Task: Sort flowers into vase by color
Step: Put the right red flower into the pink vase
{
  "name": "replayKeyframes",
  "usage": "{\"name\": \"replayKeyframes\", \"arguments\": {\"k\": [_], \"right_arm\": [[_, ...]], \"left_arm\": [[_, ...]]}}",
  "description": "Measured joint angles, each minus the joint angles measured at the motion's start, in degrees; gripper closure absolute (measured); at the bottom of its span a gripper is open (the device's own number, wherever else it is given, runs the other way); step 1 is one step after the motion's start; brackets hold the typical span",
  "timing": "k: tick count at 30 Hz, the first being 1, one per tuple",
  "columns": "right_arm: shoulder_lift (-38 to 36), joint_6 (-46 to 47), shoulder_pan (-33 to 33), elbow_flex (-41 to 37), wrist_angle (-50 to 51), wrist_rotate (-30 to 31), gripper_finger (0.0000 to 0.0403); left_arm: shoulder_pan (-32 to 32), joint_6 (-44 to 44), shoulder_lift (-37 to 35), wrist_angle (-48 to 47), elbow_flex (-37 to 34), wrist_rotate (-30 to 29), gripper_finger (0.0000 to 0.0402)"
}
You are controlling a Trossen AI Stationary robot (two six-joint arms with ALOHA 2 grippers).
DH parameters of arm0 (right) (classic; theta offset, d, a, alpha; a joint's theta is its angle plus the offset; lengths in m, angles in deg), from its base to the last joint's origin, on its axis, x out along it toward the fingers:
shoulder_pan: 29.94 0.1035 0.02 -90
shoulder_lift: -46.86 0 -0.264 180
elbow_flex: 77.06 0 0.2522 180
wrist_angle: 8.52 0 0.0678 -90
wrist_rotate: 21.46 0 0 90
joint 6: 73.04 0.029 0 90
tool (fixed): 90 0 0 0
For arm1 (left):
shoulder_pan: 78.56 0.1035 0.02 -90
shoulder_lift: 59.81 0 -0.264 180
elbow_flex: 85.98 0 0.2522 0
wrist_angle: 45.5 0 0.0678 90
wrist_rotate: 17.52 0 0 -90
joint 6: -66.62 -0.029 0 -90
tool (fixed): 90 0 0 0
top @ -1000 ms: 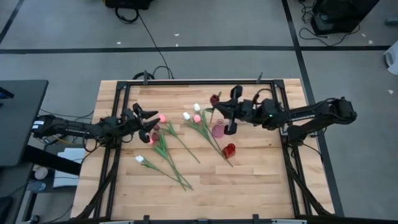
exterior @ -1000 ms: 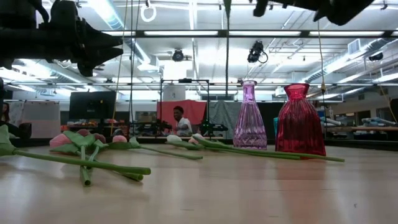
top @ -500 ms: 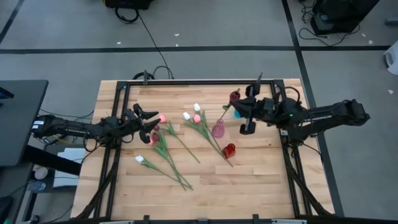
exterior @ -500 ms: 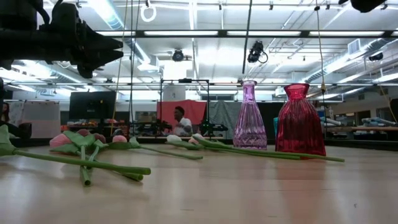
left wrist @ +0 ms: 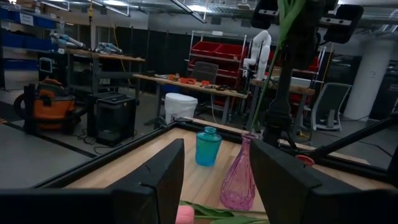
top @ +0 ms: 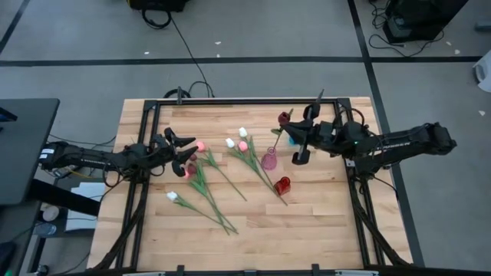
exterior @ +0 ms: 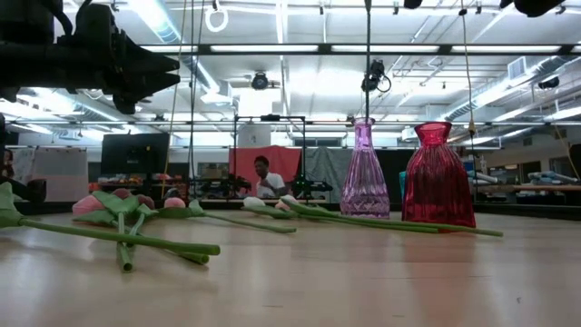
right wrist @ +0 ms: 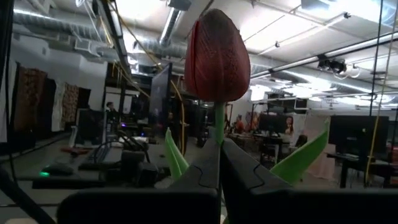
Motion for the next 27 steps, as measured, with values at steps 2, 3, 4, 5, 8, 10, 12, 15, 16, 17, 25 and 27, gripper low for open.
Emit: {"name": "replayKeyframes", "arguments": {"k": [2,3,4,5,8,10,12,15,16,17,25,27], "right_arm": [[0.93,1.77,-0.01,0.00,1.30,0.01,0.0389],[1.48,2.35,-0.06,0.00,2.21,0.03,0.0386],[2.10,3.08,-0.14,0.00,3.05,0.36,0.0382],[2.71,4.18,-0.27,0.00,4.18,0.83,0.0376],[4.07,8.16,-0.99,0.00,8.33,1.97,0.0345],[4.40,10.52,-1.53,0.00,11.88,2.42,0.0318],[4.21,12.35,-1.73,0.00,15.51,3.35,0.0290],[2.27,14.50,-1.68,0.53,21.80,3.63,0.0258],[1.46,15.55,-1.68,1.37,24.65,3.62,0.0249],[0.76,16.69,-1.68,2.51,27.65,3.64,0.0242],[-0.48,19.82,2.26,13.66,48.26,13.60,0.0228],[-0.10,21.42,2.36,14.47,50.33,13.37,0.0228]], "left_arm": [[0.02,0.00,0.00,-0.03,0.00,-0.01,0.0214],[0.02,0.00,0.00,-0.04,0.00,-0.01,0.0214],[0.02,0.01,0.00,-0.06,0.00,-0.01,0.0214],[0.02,0.00,0.00,-0.06,0.00,-0.01,0.0214],[0.01,0.02,0.00,-0.10,0.00,0.00,0.0214],[0.01,0.02,0.00,-0.14,0.00,-0.01,0.0214],[0.02,0.02,0.00,-0.19,0.00,0.00,0.0214],[0.02,0.02,0.00,-0.19,0.00,0.00,0.0214],[0.00,0.02,0.00,-0.21,0.00,0.00,0.0214],[0.01,0.02,0.00,-0.20,0.00,-0.01,0.0214],[0.01,0.04,0.00,-0.18,0.00,-0.01,0.0214],[0.02,0.04,0.00,-0.17,0.00,-0.01,0.0214]]}}
